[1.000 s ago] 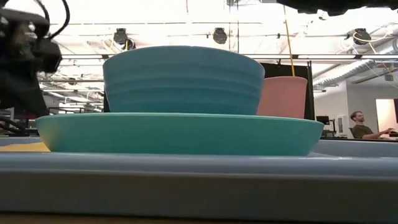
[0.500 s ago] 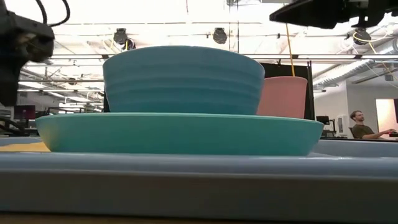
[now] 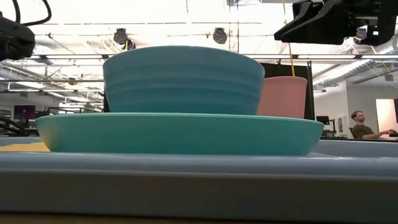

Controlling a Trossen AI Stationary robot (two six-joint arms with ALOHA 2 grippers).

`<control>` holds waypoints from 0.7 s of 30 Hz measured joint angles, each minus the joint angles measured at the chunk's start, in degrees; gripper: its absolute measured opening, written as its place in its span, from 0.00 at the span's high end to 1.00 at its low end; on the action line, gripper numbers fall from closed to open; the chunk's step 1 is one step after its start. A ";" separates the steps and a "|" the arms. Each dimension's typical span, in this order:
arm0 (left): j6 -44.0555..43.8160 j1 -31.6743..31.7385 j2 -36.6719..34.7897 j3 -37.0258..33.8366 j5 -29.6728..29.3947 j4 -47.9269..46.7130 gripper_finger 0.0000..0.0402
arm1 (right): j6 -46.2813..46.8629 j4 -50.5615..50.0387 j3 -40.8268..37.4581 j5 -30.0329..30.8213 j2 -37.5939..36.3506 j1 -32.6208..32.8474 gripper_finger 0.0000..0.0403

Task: Set up tray
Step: Put the orange fork on the yellow napkin

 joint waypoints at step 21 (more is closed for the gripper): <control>-9.10 -6.41 2.29 -6.43 1.84 9.93 0.50 | 0.39 0.35 0.00 -0.12 0.00 0.04 0.77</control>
